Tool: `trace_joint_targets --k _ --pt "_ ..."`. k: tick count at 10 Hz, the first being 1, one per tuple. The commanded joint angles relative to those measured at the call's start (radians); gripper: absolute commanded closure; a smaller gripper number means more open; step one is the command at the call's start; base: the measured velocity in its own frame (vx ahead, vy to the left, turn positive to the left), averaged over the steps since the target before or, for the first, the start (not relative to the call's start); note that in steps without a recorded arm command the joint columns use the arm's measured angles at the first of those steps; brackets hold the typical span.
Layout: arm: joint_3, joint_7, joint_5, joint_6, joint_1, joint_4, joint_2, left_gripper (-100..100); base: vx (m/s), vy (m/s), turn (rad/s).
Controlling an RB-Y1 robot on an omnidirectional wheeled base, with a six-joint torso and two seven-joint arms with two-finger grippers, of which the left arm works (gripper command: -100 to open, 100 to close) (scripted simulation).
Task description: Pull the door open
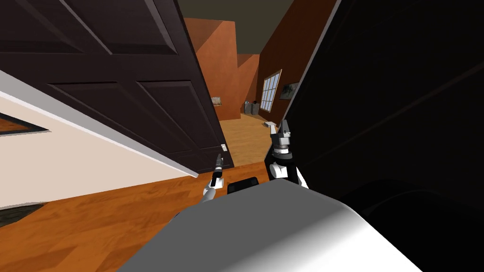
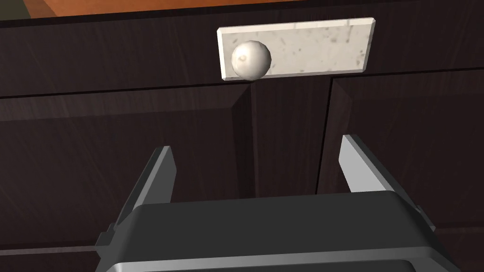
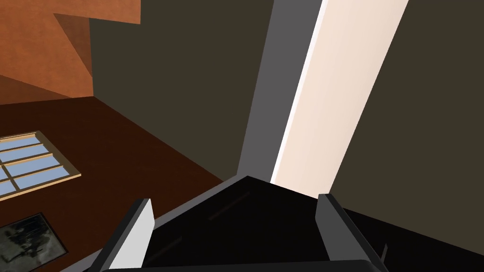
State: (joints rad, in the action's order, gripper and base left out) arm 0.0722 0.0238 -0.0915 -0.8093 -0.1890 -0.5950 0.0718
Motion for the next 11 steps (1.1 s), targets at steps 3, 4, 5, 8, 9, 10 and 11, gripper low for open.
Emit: trace_joint_targets --k 3,4,5,8,9,10,11 --pt "-0.014 0.043 -0.011 -0.024 0.006 0.026 0.049 -100 0.085 -0.151 -0.126" --pt "-0.023 0.072 -0.019 -0.038 0.015 0.035 0.085 -100 0.169 -0.084 -0.171" --pt "-0.025 0.08 -0.021 -0.041 0.018 0.038 0.095 -100 0.186 -0.061 -0.143" --pt "-0.036 0.115 -0.03 -0.057 0.029 0.049 0.137 -100 0.157 -0.009 -0.07" --pt "-0.04 0.126 -0.033 -0.062 0.032 0.053 0.15 -100 0.206 -0.01 -0.104" --pt "-0.043 0.136 -0.035 -0.067 0.035 0.056 0.162 -100 0.186 -0.021 -0.062" --pt "-0.046 0.144 -0.038 -0.071 0.038 0.059 0.172 -100 0.178 -0.023 -0.037"
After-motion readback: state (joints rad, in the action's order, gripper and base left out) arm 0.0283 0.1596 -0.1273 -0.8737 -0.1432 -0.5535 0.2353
